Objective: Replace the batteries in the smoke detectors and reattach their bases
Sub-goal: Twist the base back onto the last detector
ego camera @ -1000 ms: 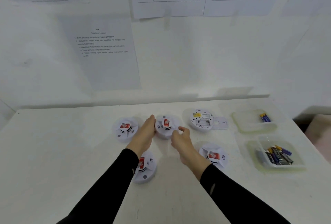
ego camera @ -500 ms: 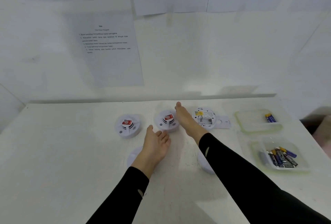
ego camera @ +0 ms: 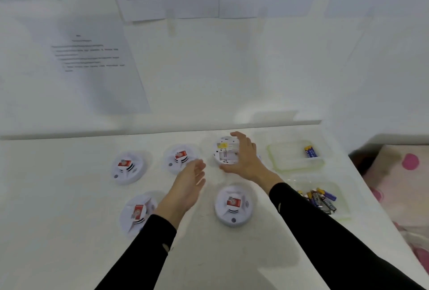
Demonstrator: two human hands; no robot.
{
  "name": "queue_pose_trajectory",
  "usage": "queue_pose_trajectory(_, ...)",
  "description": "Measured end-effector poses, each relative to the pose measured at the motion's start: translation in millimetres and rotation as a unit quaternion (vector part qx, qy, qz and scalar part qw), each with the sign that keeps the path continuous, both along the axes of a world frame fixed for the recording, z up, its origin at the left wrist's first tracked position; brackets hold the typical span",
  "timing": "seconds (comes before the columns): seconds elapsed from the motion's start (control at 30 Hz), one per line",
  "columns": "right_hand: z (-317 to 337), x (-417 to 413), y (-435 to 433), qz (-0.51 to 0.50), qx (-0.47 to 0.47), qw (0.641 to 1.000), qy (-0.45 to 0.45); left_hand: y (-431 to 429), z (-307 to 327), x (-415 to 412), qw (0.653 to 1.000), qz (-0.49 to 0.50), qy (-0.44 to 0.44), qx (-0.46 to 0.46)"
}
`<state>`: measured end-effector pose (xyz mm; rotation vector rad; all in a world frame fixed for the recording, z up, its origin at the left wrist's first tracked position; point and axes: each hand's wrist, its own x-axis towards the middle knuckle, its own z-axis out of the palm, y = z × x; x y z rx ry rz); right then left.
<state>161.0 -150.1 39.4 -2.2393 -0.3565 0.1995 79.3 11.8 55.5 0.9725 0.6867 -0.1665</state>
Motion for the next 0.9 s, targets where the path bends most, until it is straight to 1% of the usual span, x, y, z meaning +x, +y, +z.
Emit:
queue_pose_trajectory(0.07,12,-4,-12,0.021,0.058,0.998,-0.018,-14,5,9,0.999,-0.024,-0.034,0.016)
queue_pose_trajectory(0.1,19,-7,-19,0.037,0.075,0.996,-0.022,-22,8,14,0.997,-0.051,-0.051,0.007)
queue_pose_trajectory(0.17,34,-11,-33,0.069,0.085,0.994,-0.022,-40,14,22,0.989,-0.111,-0.086,-0.040)
queue_pose_trajectory(0.2,38,-13,-42,0.081,0.085,0.993,-0.019,-51,15,26,0.985,-0.122,-0.098,-0.068)
queue_pose_trajectory(0.27,44,-12,-64,0.091,0.098,0.991,-0.006,-74,14,33,0.984,-0.099,-0.106,-0.101)
queue_pose_trajectory(0.33,46,-4,-87,0.060,0.127,0.990,0.005,-93,11,39,0.986,-0.057,-0.109,-0.113)
queue_pose_trajectory(0.37,45,3,-100,0.016,0.137,0.990,-0.005,-101,9,40,0.986,-0.044,-0.113,-0.115)
queue_pose_trajectory(0.4,42,14,-115,-0.043,0.125,0.991,-0.027,-108,8,41,0.985,-0.037,-0.117,-0.119)
queue_pose_trajectory(0.43,39,26,-132,-0.104,0.077,0.990,-0.057,-114,7,42,0.985,-0.037,-0.120,-0.122)
queue_pose_trajectory(0.47,36,39,-148,-0.147,-0.012,0.986,-0.074,-120,7,43,0.984,-0.041,-0.122,-0.125)
queue_pose_trajectory(0.5,33,50,-161,-0.164,-0.115,0.978,-0.065,-126,7,43,0.983,-0.046,-0.124,-0.127)
queue_pose_trajectory(0.57,32,62,-173,-0.149,-0.283,0.948,-0.010,-135,8,44,0.982,-0.052,-0.129,-0.128)
queue_pose_trajectory(0.6,34,63,-173,-0.131,-0.338,0.932,0.008,-139,8,44,0.981,-0.056,-0.130,-0.130)
queue_pose_trajectory(0.63,35,63,-172,-0.113,-0.371,0.922,0.013,-143,8,44,0.981,-0.061,-0.131,-0.132)
queue_pose_trajectory(0.7,32,67,-169,-0.094,-0.403,0.910,0.006,-149,8,44,0.980,-0.069,-0.133,-0.133)
queue_pose_trajectory(0.9,16,77,-171,-0.070,-0.417,0.906,-0.015,-158,8,40,0.979,-0.077,-0.147,-0.117)
